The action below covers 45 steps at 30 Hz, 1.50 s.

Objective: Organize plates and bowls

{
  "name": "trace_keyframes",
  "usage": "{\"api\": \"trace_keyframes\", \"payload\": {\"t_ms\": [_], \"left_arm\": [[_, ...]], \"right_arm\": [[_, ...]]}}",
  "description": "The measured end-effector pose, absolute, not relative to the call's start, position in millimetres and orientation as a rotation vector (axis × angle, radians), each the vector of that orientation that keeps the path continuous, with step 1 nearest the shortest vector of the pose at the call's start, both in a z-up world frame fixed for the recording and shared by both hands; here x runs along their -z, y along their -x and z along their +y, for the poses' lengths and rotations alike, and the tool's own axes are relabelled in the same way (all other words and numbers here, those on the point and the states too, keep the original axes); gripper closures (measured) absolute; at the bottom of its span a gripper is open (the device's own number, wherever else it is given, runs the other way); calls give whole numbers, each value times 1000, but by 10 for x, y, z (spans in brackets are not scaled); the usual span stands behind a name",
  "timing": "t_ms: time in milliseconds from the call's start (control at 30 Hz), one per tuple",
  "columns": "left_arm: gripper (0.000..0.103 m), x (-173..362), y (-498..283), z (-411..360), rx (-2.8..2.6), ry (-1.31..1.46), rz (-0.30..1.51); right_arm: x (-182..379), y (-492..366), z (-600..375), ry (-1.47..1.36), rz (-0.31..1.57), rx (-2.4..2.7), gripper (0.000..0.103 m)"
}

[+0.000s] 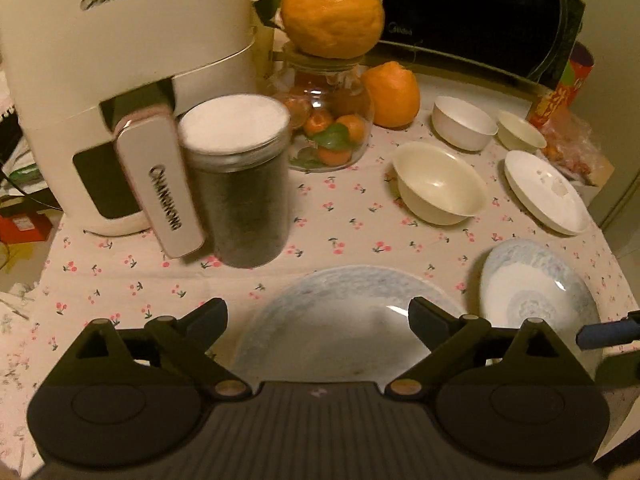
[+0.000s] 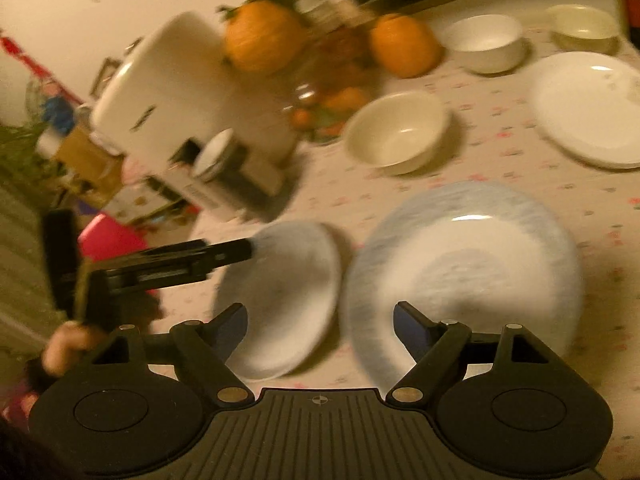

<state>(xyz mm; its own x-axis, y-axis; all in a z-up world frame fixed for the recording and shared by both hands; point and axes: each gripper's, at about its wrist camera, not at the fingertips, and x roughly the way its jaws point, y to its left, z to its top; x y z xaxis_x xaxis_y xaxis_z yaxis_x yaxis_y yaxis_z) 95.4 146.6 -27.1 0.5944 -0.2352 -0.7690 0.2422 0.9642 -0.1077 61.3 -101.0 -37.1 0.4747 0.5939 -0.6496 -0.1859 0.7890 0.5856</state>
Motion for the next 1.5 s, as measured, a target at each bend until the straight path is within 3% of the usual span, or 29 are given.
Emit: {"api": "trace_keyframes", "payload": {"t_ms": [133, 367, 533, 833, 1033, 1233, 1500], "left_arm": [[16, 416, -979, 1690, 322, 81, 934], [45, 615, -968, 1867, 339, 145, 1000], [59, 636, -967, 1894, 333, 154, 997], [84, 686, -1025, 1990, 257, 171, 1008], [87, 668, -983, 2007, 258, 158, 989], [94, 530, -911, 2075, 289, 196, 936], [94, 392, -850, 2049, 314, 242, 878]], "right_arm": [[437, -534, -765, -469, 962, -579, 21], [624, -441, -401, -433, 1013, -620, 21], [791, -468, -323, -432, 1055, -563, 22], [929, -490, -322, -411, 993, -491, 57], [962, -485, -184, -309, 973, -431, 71], [859, -556, -289, -360, 969, -401, 72], [700, -577, -388, -348, 923, -417, 72]]}}
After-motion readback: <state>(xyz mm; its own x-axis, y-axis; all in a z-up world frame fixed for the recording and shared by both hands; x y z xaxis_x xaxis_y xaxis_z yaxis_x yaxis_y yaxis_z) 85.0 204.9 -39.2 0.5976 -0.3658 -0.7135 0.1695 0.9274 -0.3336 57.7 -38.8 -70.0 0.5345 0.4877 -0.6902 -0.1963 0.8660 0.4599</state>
